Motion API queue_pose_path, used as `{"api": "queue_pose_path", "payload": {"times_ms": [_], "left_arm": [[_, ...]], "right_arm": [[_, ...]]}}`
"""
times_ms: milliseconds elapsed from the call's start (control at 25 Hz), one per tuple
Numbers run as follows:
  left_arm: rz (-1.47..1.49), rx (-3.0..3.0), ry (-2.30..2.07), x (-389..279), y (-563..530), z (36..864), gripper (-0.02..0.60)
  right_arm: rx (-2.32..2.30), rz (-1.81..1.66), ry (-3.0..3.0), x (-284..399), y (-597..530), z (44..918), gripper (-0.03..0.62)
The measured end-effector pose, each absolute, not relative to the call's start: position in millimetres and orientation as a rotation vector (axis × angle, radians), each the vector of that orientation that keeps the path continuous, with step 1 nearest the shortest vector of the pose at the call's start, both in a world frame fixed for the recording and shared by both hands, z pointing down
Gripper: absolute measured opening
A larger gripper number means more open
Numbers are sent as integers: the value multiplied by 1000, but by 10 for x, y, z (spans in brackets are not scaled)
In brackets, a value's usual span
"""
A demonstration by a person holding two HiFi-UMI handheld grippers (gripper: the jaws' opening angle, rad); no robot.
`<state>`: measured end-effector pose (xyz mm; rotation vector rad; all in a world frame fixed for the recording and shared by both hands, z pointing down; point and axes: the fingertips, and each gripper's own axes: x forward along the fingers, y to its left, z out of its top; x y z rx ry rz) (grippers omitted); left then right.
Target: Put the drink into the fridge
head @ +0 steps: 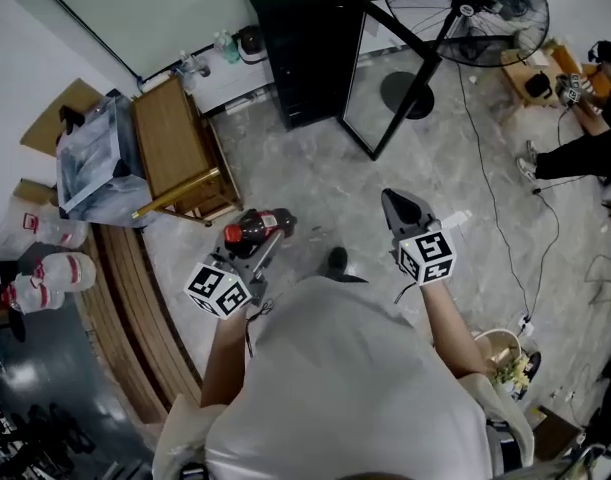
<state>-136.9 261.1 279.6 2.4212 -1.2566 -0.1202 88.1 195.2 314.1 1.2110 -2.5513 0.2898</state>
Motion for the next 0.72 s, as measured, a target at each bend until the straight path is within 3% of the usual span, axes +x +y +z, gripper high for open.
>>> {"api": "queue_pose_path", "payload": {"times_ms": [400,720], "left_arm": [[-91,2401,-1255,-882,1968,2829,295],[-52,2418,-1233,-958,1378,2912,296]], "right_arm": [[1180,327,-2549,1305,1333,3313,2],[1186,365,-2516,1286,934,3451,2]]}}
